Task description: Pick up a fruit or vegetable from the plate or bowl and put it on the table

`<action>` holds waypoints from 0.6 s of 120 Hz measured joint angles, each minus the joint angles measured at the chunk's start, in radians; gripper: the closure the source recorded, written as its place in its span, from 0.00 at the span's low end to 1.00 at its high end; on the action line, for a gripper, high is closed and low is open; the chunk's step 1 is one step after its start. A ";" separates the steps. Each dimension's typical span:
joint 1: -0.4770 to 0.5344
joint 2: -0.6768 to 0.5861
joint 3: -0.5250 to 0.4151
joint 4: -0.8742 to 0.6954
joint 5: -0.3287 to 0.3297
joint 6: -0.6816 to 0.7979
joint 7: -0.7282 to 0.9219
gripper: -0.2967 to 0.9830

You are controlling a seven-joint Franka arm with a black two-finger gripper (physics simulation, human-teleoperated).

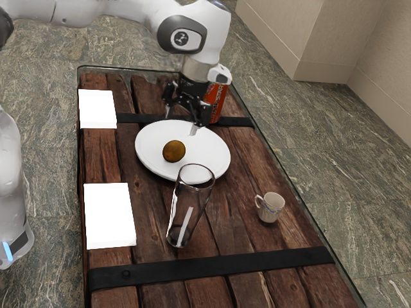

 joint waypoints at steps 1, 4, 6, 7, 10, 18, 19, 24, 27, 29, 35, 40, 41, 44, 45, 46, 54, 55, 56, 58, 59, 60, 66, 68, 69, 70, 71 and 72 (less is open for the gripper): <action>0.000 0.013 0.000 0.011 0.003 0.006 -0.007 0.23; -0.001 0.043 0.001 0.036 0.014 0.022 -0.026 0.23; -0.001 0.057 0.002 0.048 0.019 0.031 -0.039 0.23; -0.001 0.062 0.003 0.054 0.022 0.036 -0.045 0.23; 0.000 0.073 0.004 0.065 0.029 0.048 -0.064 0.23; 0.001 0.086 0.002 0.079 0.041 0.074 -0.108 0.23; 0.000 0.087 0.002 0.080 0.042 0.077 -0.114 0.23; -0.002 0.088 0.004 0.082 0.044 0.088 -0.143 0.23; -0.005 0.088 0.011 0.082 0.045 0.092 -0.162 0.23; -0.006 0.088 0.019 0.081 0.045 0.094 -0.174 0.23; 0.000 0.084 0.037 0.077 0.046 0.096 -0.213 0.23; 0.000 0.079 0.052 0.073 0.048 0.094 -0.245 0.23; 0.000 0.077 0.055 0.073 0.048 0.093 -0.251 0.23; -0.001 0.070 0.068 0.071 0.044 0.086 -0.269 0.23; 0.000 0.068 0.071 0.071 0.043 0.084 -0.275 0.23; 0.001 0.067 0.073 0.071 0.041 0.082 -0.281 0.23; 0.003 0.065 0.084 0.071 0.035 0.072 -0.325 0.23; 0.002 0.066 0.084 0.071 0.034 0.072 -0.330 0.23; 0.002 0.067 0.085 0.071 0.033 0.072 -0.335 0.23; 0.002 0.069 0.085 0.071 0.032 0.072 -0.345 0.23; 0.002 0.071 0.086 0.071 0.031 0.072 -0.350 0.23; 0.002 0.075 0.086 0.071 0.030 0.073 -0.355 0.23; 0.001 0.098 0.087 0.070 0.024 0.081 -0.382 0.23; 0.001 0.106 0.087 0.070 0.023 0.086 -0.391 0.23; 0.001 0.110 0.087 0.069 0.022 0.088 -0.395 0.23; 0.001 0.115 0.086 0.069 0.021 0.090 -0.399 0.23; 0.001 0.119 0.086 0.069 0.021 0.092 -0.403 0.23; 0.001 0.123 0.086 0.069 0.020 0.094 -0.407 0.23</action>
